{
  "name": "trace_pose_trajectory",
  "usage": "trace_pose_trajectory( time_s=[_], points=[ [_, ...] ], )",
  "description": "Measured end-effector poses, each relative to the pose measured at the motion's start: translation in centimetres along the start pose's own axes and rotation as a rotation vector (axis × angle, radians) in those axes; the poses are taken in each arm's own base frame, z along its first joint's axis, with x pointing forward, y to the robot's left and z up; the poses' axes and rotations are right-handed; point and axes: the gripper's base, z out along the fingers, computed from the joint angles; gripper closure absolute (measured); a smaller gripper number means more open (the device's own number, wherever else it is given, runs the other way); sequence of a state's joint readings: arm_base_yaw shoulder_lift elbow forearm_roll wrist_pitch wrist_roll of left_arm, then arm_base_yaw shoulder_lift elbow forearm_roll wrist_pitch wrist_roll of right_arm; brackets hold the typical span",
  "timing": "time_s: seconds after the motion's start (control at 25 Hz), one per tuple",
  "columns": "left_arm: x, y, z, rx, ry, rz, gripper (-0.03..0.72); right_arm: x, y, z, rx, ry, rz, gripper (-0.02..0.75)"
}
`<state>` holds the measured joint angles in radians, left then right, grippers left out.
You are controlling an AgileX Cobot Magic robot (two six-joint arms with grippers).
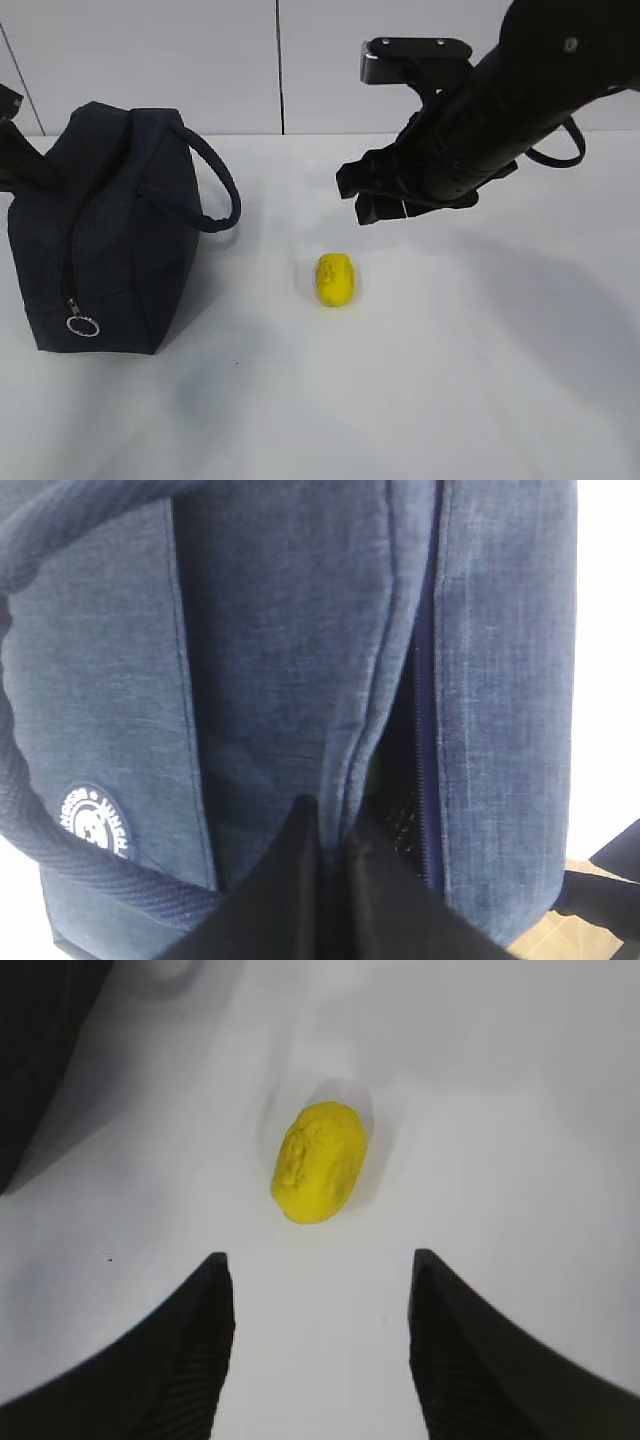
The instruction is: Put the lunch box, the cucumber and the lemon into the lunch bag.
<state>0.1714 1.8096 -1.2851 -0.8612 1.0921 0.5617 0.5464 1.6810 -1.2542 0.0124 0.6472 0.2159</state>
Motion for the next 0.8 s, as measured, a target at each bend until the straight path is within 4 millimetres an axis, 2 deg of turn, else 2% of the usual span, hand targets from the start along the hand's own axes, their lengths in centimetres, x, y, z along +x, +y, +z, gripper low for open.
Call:
trace_pose_trajectory(
  time_s=[0.32, 0.6, 0.8],
  points=[
    [0.0, 0.0, 0.0, 0.001, 0.002, -0.005, 0.689, -0.2, 0.2, 3.0, -0.023, -0.033, 0.087, 0.313],
    [0.1, 0.0, 0.0, 0.004, 0.006, -0.005, 0.689, -0.6, 0.3, 3.8, -0.048, -0.080, 0.141, 0.314],
    [0.1, -0.1, 0.0, 0.007, 0.011, -0.005, 0.689, 0.1, 0.3, 6.1, -0.045, -0.024, 0.171, 0.314]
  ],
)
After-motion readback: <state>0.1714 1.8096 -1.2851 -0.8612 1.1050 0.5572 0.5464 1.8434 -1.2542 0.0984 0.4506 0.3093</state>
